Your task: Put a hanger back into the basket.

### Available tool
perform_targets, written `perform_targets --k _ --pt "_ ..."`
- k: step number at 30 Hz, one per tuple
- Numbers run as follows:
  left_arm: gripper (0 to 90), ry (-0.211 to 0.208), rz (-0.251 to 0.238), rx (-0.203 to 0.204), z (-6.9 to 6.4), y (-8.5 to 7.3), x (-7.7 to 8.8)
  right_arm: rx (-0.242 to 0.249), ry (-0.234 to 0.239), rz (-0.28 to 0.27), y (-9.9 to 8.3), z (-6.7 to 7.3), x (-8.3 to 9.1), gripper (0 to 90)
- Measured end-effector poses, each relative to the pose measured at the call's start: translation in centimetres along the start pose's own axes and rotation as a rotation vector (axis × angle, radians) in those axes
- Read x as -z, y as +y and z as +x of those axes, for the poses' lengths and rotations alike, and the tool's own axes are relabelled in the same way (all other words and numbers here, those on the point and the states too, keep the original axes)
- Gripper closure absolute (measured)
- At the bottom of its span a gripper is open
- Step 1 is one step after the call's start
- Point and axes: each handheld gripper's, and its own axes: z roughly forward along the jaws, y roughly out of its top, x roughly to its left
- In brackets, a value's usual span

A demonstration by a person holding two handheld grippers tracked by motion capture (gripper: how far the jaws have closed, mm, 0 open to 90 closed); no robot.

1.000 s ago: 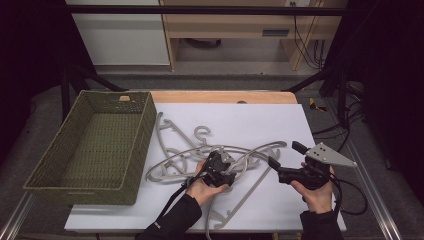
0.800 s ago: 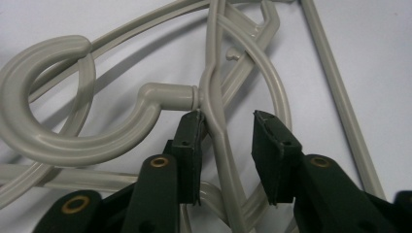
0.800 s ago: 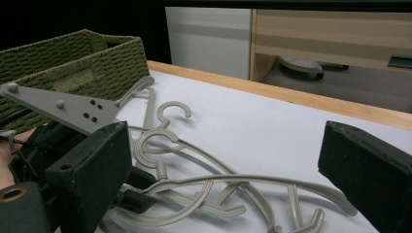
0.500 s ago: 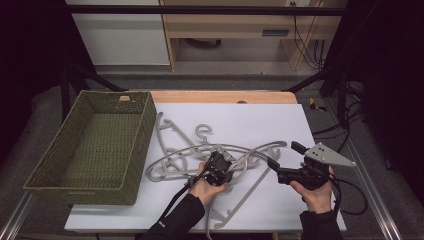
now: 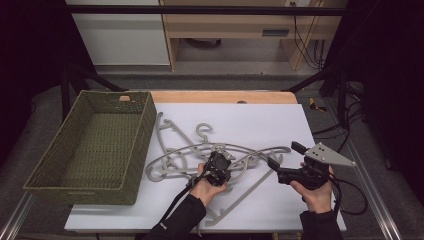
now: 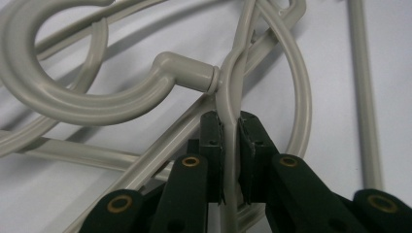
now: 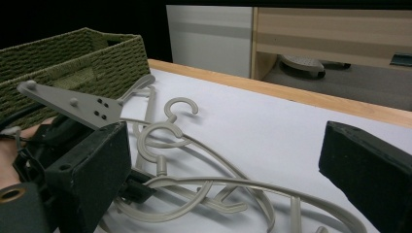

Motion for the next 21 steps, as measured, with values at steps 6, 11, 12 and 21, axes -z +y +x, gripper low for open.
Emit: perform_targets --k 6,11,12,21 --pt "82.2 -0.024 -0.039 0.001 0.6 -0.1 1.4 0.003 0.003 -0.003 0.1 0.0 0.1 4.8" --pt "82.3 -0.052 -0.059 -0.001 1.0 0.1 2.7 0.003 -0.001 -0.009 0.1 0.0 0.1 4.8" --pt "82.4 -0.048 -0.075 -0.011 1.1 0.3 3.4 0.006 0.001 -0.006 0.1 0.0 0.2 4.8" --pt "82.4 -0.007 -0.158 -0.009 3.0 1.2 7.3 0.001 0.0 -0.031 0.5 0.0 0.8 4.8"
